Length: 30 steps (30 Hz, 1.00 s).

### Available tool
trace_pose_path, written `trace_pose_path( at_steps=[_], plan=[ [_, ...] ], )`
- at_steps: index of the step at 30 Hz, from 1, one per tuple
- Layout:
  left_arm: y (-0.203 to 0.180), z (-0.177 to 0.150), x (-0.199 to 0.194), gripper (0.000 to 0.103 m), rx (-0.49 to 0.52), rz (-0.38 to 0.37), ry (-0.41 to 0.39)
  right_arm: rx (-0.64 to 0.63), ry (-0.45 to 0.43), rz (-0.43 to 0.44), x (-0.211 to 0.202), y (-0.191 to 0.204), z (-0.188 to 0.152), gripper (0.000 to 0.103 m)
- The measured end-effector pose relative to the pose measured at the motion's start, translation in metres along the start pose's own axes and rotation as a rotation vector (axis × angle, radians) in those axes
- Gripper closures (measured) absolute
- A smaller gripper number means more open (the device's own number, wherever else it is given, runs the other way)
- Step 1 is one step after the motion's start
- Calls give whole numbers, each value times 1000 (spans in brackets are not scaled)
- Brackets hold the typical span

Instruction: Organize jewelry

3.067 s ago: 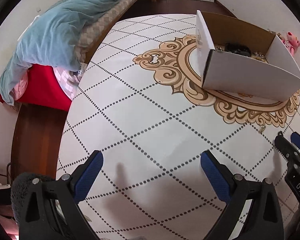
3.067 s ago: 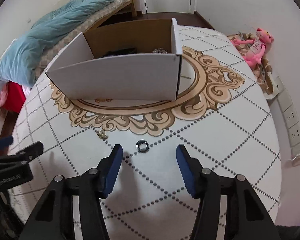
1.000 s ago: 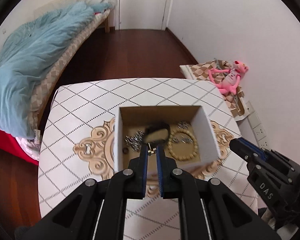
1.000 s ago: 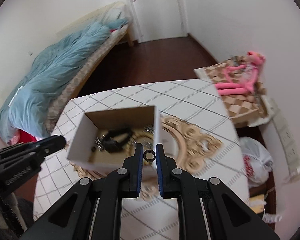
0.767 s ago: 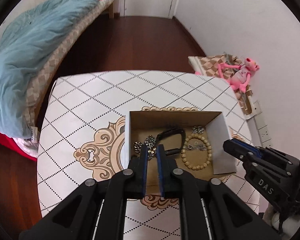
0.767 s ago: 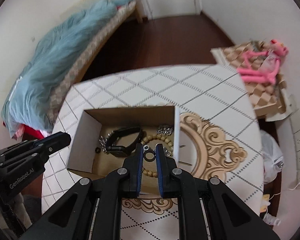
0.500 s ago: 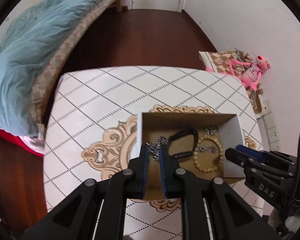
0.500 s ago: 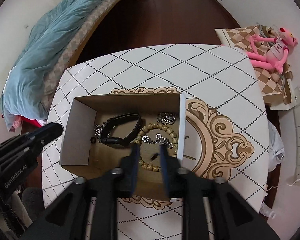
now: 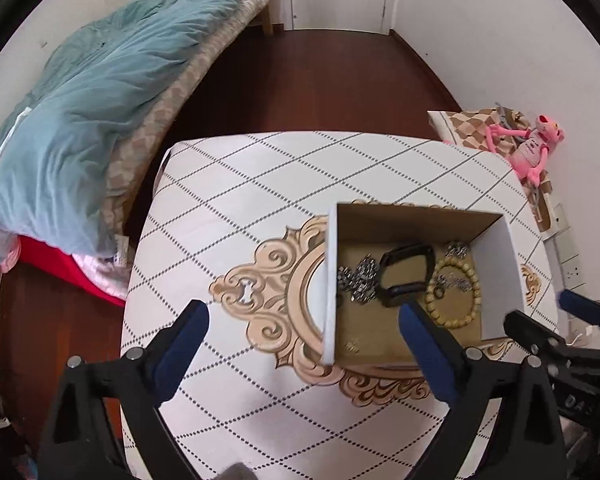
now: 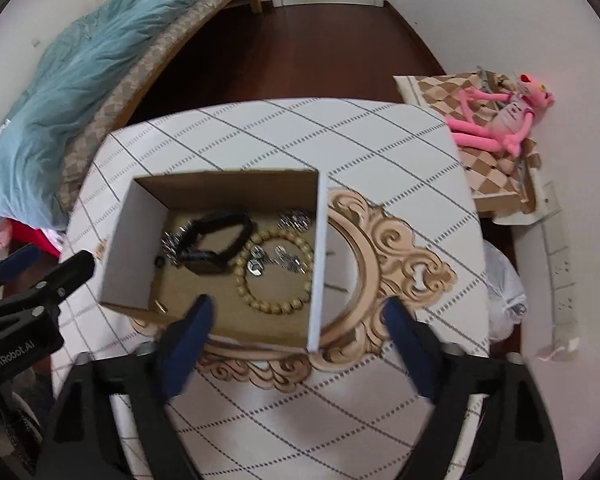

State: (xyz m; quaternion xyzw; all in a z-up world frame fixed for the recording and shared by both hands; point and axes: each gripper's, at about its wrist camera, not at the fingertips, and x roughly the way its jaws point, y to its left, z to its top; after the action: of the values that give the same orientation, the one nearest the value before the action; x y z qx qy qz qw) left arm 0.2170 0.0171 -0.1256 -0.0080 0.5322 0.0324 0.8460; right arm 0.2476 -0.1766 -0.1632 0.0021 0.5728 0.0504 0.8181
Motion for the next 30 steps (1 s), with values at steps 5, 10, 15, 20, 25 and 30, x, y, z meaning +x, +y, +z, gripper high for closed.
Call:
trace_pose_path(
  at_steps=[5,10,15,20,25,30],
  plan=[
    [0,-11,-10,6,3,33,-16,3,-30,-82,-12,0,-14,4],
    [-3,-19,-38,6,-4,8,-39,36,-66,-95,-40,-6,-25,3],
    [-4,-30,-86,6,-6,-21,-94,57,-136,-104,-91,-4,-44,3],
    [-2,-42,-137,6,-14,-42,-158,49,-234,-117,-157,4,-62,3],
    [2,-53,-193,6,-16,-36,-240,38,-332,-130,-219,13,-83,3],
    [7,-65,-242,6,-18,-32,-300,43,-412,-133,-275,18,-105,3]
  ],
)
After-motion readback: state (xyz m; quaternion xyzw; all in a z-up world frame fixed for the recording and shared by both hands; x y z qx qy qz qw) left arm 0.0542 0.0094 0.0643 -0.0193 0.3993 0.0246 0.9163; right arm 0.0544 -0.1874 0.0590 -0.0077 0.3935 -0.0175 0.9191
